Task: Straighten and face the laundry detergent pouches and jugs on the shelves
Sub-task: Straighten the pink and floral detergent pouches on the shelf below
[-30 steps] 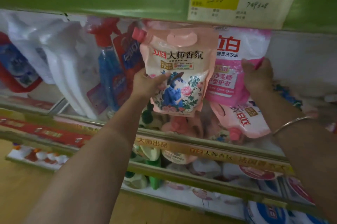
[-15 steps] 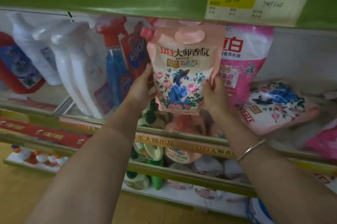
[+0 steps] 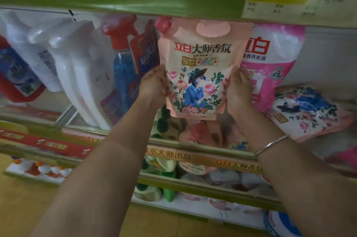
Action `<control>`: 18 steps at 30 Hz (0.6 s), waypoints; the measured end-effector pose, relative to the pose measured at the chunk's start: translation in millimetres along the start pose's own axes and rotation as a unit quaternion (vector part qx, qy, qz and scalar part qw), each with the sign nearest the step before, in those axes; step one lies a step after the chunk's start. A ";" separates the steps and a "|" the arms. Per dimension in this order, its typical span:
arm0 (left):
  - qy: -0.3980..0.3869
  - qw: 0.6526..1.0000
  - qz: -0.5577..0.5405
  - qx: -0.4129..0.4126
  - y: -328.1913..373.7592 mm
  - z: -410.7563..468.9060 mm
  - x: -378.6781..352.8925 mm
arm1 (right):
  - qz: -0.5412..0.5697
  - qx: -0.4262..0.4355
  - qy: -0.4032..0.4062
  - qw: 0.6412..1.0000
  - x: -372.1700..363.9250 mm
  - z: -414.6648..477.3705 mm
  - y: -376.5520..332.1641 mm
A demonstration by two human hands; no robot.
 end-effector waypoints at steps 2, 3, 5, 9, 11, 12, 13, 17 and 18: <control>0.027 1.000 -0.009 -0.005 2.9 2.8 -0.8 | -0.009 0.008 -0.001 1.000 -1.0 4.5 -1.8; 0.043 0.999 -0.005 -0.008 3.3 3.2 -1.2 | -0.009 0.007 -0.002 1.000 -1.8 6.4 -2.5; 0.074 0.996 0.034 -0.029 3.6 0.5 -3.7 | -0.011 -0.002 0.000 1.000 -3.9 9.9 -2.1; 0.114 0.969 0.164 -0.148 -2.0 -11.0 -3.0 | -0.022 0.012 0.009 1.000 -2.7 9.6 0.7; 0.108 0.949 0.234 -0.180 -15.8 -16.0 2.5 | -0.031 0.016 0.006 0.999 -1.2 2.2 3.0; 0.104 0.942 0.260 -0.182 -24.3 -19.8 6.3 | -0.037 0.013 0.004 0.999 0.1 -2.7 3.6; 0.103 0.936 0.286 -0.180 -33.4 -24.1 9.6 | -0.042 0.007 -0.002 0.999 1.6 -7.9 4.7; 0.090 0.915 0.366 -0.144 -61.1 -41.3 11.7 | -0.093 -0.003 -0.086 0.992 11.2 -30.4 15.2; 0.080 0.916 0.374 -0.126 -67.1 -46.4 7.7 | -0.144 0.000 -0.122 0.982 13.0 -36.4 22.6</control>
Point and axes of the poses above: each hand's wrist, its own z-axis towards the middle knuckle, its own x-axis out of the back of the hand, y = z × x, the point moved 4 cm from there along z, towards the middle knuckle, and after that the axes turned 1 degree about -z, right-handed, at the moved point
